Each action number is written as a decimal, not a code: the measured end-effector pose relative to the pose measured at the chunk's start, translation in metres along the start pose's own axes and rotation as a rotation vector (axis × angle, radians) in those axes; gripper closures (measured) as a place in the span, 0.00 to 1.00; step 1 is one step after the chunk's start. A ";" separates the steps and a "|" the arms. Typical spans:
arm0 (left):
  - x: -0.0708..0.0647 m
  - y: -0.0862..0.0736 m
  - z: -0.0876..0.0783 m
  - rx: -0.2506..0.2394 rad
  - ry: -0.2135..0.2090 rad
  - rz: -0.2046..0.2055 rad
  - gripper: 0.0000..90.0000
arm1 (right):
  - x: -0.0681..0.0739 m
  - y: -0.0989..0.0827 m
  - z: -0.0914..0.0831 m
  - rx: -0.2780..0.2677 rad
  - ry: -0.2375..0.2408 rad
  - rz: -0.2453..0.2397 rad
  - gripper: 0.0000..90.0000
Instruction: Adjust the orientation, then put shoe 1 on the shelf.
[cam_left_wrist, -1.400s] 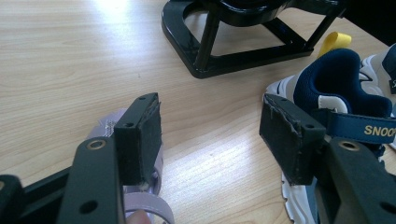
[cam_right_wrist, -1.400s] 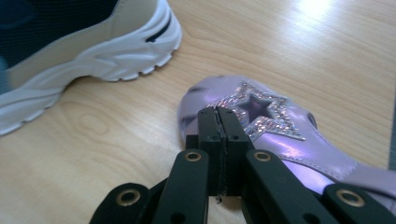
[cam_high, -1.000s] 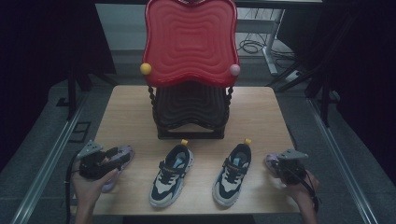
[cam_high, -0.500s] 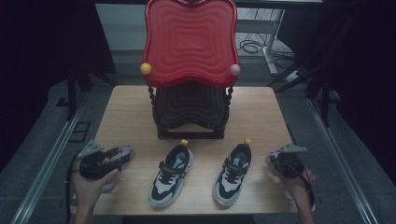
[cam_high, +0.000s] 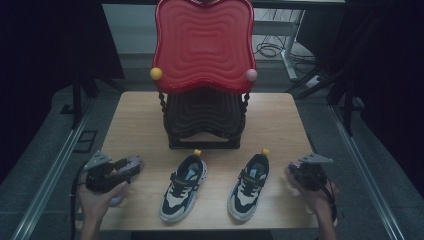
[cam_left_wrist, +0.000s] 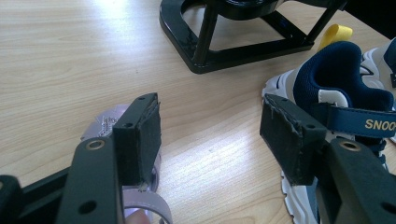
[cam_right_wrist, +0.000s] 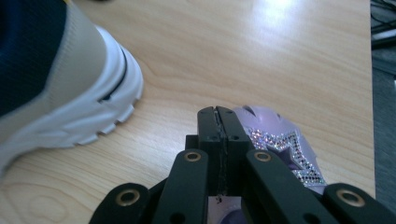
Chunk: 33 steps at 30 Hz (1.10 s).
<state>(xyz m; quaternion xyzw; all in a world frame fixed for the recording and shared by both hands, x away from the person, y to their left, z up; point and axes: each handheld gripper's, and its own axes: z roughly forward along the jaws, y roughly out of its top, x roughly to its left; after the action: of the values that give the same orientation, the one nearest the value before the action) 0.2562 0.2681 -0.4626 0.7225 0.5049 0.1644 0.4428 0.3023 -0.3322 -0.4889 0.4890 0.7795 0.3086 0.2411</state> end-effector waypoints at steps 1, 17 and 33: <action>0.000 0.000 0.000 -0.001 0.001 -0.001 0.43 | -0.001 0.000 -0.002 -0.016 0.009 0.004 1.00; 0.001 -0.001 -0.001 -0.004 -0.006 -0.006 0.43 | -0.002 -0.004 -0.031 -0.195 0.191 0.062 0.91; 0.002 -0.006 -0.009 -0.016 -0.007 -0.026 0.43 | -0.006 -0.006 -0.041 -0.290 0.238 0.078 0.70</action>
<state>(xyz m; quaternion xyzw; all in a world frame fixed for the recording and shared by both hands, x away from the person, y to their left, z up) 0.2473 0.2753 -0.4627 0.7127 0.5115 0.1602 0.4525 0.2731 -0.3496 -0.4643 0.4388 0.7305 0.4824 0.2029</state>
